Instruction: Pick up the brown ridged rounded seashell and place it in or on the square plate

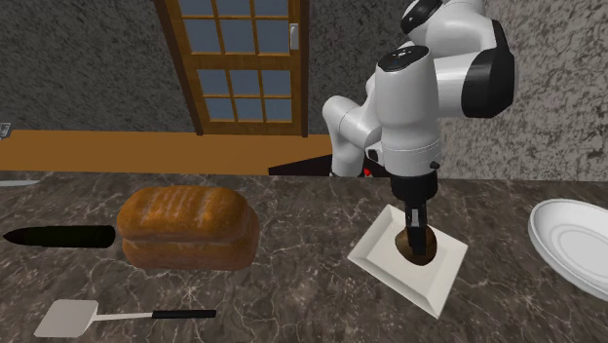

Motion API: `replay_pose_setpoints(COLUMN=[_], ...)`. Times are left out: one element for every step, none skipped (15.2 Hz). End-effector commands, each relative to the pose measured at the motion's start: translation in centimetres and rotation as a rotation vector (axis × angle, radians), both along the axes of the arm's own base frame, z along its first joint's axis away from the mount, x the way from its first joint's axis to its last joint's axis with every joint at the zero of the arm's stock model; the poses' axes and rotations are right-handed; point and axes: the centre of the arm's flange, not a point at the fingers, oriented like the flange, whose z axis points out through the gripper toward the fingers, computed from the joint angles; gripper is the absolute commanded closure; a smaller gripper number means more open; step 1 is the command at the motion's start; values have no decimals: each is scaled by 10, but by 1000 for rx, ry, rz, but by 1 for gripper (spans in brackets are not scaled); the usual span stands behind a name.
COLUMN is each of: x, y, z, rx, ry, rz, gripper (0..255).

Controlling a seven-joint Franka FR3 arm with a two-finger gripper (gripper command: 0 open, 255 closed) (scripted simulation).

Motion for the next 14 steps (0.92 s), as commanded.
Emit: replay_pose_setpoints(x=[0, 0, 0, 0, 0, 0, 0, 2, 4, 6, 8, 8, 8, 8], y=[0, 0, 0, 0, 0, 0, 0, -4, -8, -13, -16, -16, -16, -16], z=[-1, -1, -1, -1, -1, -1, -1, 11, 24, 36, 46, 46, 46, 46], rx=[-1, -1, -1, -1, -1, -1, -1, -1, -1, -1, -1, -1, -1, -1], ry=[1, 1, 1, 1, 1, 1, 1, 1, 1, 1, 1, 1, 1, 1], rz=[0, 0, 0, 0, 0, 0, 0, 0, 0, 0, 0, 0, 0, 0], gripper=[255, 0, 0, 0, 0, 0, 0, 0, 0, 0, 0, 0, 0, 0])
